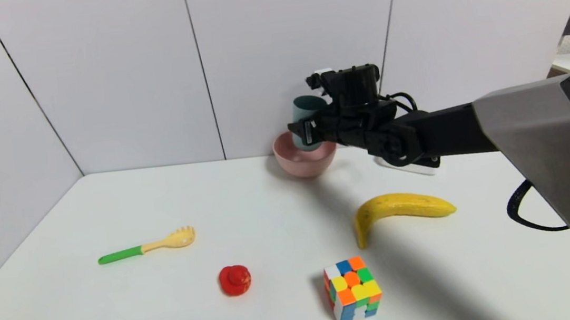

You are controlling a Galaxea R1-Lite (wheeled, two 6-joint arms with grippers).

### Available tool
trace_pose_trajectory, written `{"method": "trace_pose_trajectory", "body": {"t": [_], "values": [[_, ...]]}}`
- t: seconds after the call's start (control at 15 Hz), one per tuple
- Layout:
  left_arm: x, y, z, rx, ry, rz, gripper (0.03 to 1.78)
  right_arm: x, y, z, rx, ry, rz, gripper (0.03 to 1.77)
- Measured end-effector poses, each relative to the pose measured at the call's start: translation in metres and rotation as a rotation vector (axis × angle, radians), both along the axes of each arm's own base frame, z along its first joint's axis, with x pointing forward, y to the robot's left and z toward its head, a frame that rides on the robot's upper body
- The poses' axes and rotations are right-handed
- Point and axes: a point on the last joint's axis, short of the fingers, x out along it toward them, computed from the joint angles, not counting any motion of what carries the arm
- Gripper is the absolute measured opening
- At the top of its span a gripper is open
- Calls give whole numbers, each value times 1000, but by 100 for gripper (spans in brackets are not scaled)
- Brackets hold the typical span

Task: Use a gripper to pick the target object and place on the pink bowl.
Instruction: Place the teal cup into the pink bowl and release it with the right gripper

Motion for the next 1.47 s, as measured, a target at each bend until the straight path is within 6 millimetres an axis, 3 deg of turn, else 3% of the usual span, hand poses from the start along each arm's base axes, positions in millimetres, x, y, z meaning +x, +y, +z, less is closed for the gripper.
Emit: {"method": "trace_pose_trajectory", "body": {"t": [0.47, 1.0, 1.47], "values": [[0, 0, 0, 0, 0, 0, 169, 26, 8, -24, 2, -7, -9, 113], [0, 0, 0, -1, 0, 1, 169, 30, 9, -36, -8, 13, -10, 113], [0, 0, 0, 0, 0, 0, 169, 30, 9, -36, -9, 11, -15, 148]]}}
